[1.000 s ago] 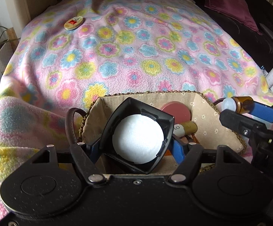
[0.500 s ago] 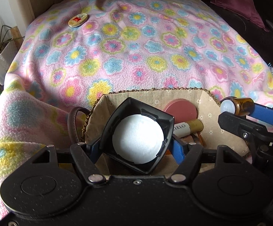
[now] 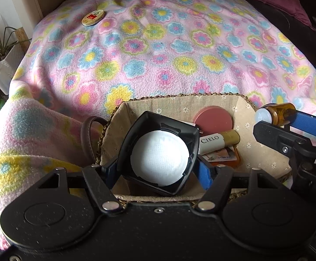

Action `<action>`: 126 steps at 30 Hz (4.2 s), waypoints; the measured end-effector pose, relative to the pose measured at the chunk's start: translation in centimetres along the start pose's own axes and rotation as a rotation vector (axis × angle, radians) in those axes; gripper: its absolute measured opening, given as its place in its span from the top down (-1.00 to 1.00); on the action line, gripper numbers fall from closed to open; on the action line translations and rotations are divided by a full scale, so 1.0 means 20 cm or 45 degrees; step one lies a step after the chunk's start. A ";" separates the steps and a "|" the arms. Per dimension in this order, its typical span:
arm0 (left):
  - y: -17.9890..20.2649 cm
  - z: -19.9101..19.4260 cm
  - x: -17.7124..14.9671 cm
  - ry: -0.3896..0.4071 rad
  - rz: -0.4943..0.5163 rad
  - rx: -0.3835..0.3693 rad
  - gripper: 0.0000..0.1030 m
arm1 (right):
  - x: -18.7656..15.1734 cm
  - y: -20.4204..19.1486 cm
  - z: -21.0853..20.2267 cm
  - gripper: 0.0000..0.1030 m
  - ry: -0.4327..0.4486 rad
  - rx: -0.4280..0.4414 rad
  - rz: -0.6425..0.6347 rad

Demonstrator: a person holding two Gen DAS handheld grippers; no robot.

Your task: Organize rigid objects

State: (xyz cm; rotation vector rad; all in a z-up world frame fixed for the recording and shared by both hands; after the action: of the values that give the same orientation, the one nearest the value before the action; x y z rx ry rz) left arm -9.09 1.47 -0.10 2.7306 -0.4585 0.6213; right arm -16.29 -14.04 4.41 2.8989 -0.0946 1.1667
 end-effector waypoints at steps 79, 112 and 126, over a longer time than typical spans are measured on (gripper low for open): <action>-0.02 -0.02 -0.02 -0.047 -0.060 0.049 -0.75 | -0.02 0.09 0.02 -1.00 -0.084 -0.172 0.113; -0.02 -0.02 -0.01 -0.040 -0.051 0.056 -0.73 | -0.02 0.10 0.05 -1.00 -0.118 -0.161 0.126; -0.02 -0.02 -0.01 -0.043 -0.047 0.058 -0.74 | -0.03 0.10 0.05 -1.00 -0.125 -0.162 0.135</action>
State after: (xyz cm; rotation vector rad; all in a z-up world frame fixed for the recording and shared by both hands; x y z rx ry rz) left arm -9.29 1.98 -0.03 2.7894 -0.4062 0.5841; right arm -16.10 -16.09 3.33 2.8686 -0.3155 0.9912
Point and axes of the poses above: each gripper's, at about its wrist camera, not at the fingertips, and z roughly the way its jaws point, y to its right, x to its top, the point moved 4 cm from there along z, roughly the way its jaws point, and after that the axes turned 13 degrees about -x, right-handed, at the moved point
